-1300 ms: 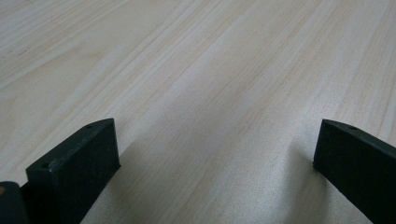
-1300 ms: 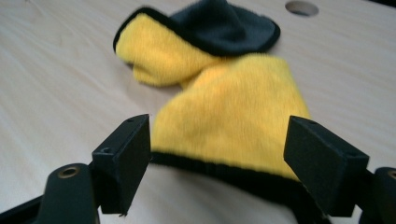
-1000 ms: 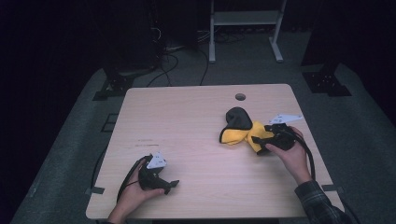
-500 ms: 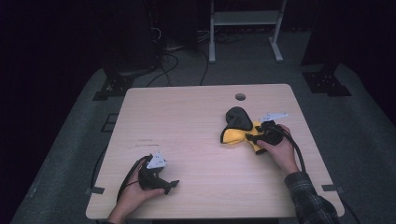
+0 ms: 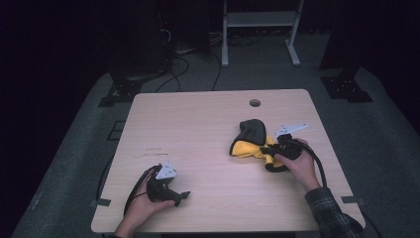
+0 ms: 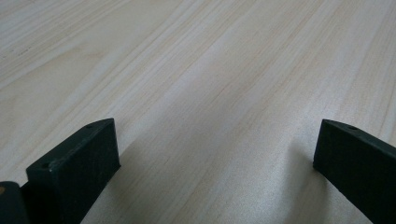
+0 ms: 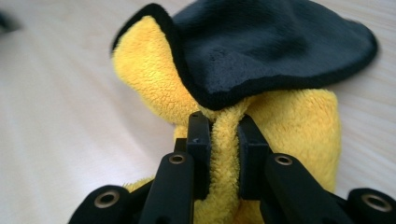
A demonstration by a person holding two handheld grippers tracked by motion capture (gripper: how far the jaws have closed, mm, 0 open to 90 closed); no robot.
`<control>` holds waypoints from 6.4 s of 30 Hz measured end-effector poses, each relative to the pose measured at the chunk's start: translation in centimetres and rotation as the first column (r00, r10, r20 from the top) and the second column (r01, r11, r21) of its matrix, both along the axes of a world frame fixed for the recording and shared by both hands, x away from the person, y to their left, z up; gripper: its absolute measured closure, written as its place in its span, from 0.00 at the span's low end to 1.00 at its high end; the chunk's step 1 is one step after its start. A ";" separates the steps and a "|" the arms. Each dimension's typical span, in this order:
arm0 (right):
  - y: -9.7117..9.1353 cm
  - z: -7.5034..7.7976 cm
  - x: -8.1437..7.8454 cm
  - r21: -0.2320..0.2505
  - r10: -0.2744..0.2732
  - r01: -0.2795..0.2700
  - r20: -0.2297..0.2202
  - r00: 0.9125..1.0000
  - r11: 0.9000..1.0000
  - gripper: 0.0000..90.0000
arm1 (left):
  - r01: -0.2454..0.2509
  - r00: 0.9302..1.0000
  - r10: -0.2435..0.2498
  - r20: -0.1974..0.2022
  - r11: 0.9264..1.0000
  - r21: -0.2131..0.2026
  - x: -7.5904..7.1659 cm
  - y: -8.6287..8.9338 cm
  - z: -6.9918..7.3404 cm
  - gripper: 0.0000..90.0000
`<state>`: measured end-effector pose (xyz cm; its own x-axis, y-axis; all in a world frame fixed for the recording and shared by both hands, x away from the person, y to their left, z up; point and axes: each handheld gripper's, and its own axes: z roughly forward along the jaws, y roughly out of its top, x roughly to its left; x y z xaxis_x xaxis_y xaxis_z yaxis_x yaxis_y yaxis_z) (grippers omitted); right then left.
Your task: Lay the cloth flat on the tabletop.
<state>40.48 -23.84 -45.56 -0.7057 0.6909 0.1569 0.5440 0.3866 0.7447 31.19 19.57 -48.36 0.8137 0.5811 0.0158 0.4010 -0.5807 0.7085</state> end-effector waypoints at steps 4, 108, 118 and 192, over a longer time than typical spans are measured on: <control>1.2 0.6 -1.2 -0.008 0.068 -0.068 0.009 0.998 0.998 0.86 | -0.001 1.000 0.001 0.000 1.000 0.000 0.0 0.0 0.0 0.00; -4.0 2.2 -6.3 0.014 -0.100 0.099 0.036 0.994 0.995 0.71 | -0.303 0.953 0.294 -0.072 0.922 -0.242 3.0 2.6 4.7 0.94; -2.0 -1.1 -9.1 -0.094 -0.012 0.005 -0.069 0.998 0.996 0.67 | -0.294 0.956 0.284 -0.076 0.922 -0.250 2.9 2.7 4.8 0.94; -6.1 8.4 -6.3 0.204 -0.048 0.012 0.176 0.983 0.979 0.96 | -0.263 0.953 0.302 0.019 0.859 -0.439 2.9 3.0 9.7 0.94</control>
<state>34.18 -29.95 -37.12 -0.7143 0.6795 0.1672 0.4034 0.2046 0.8919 34.12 22.62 -38.64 0.6202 0.7515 -0.2249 0.4294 -0.0853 0.8991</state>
